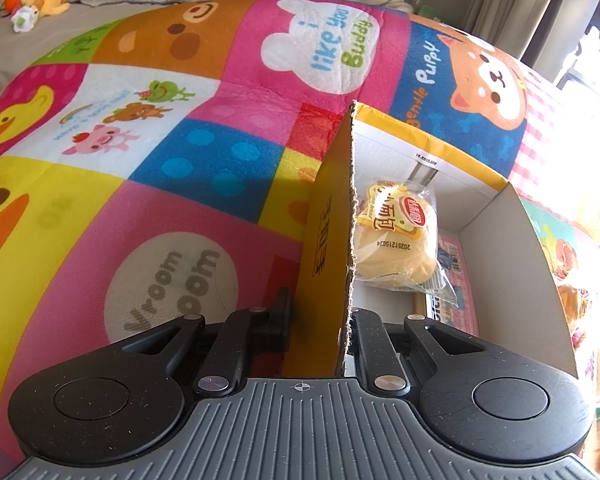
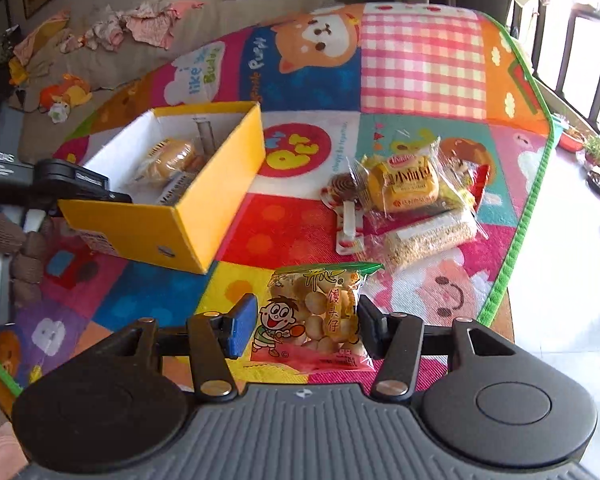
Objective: Organize objects
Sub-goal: 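Grasp the cartoon-printed cracker pack with the right gripper and lift it, then drop the cracker pack into the yellow box beside the bun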
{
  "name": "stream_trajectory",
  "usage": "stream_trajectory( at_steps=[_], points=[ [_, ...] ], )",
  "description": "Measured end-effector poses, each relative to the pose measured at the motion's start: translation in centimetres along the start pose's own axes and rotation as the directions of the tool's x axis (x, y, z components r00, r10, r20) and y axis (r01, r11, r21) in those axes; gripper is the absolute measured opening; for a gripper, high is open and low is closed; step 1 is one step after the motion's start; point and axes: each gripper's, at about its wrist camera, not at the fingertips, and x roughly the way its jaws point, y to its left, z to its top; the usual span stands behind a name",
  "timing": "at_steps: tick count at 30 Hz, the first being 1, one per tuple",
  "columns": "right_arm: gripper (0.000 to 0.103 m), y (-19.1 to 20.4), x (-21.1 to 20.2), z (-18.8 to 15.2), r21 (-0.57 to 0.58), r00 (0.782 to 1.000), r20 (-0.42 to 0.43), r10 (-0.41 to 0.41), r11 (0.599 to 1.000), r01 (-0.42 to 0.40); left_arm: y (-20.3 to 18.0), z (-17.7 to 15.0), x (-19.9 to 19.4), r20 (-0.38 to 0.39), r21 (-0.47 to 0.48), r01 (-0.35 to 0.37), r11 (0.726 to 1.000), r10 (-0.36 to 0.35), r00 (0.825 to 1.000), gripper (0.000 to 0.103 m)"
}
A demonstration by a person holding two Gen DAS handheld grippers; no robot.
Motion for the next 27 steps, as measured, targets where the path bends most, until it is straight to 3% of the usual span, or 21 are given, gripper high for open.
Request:
stream_trajectory(
  at_steps=[3,6,11,23,27],
  points=[
    [0.053,1.1,-2.3,1.9,0.004,0.992,0.081,0.092,0.996,-0.093,0.0,0.0,0.0,0.002,-0.004,0.0,1.0,0.0,1.0,0.015],
    [0.053,2.5,-4.1,4.6,-0.015,0.966,0.178,0.186,0.982,-0.187,0.1,-0.1,-0.1,0.002,-0.003,0.001,1.0,-0.001,1.0,0.015],
    [0.053,5.2,-4.8,8.9,-0.089,0.927,0.279,0.25,0.968,-0.234,0.2,-0.1,0.0,0.002,-0.002,0.002,1.0,-0.002,1.0,0.015],
    [0.053,9.0,-1.8,14.4,-0.105,0.897,0.311,0.315,0.949,-0.297,0.3,-0.1,-0.1,0.003,-0.002,0.013,1.0,-0.013,1.0,0.015],
    [0.062,9.6,-0.1,15.0,-0.091,0.896,0.297,0.33,0.944,-0.317,0.4,-0.1,-0.1,0.004,-0.003,0.015,1.0,-0.015,1.0,0.015]
  ],
)
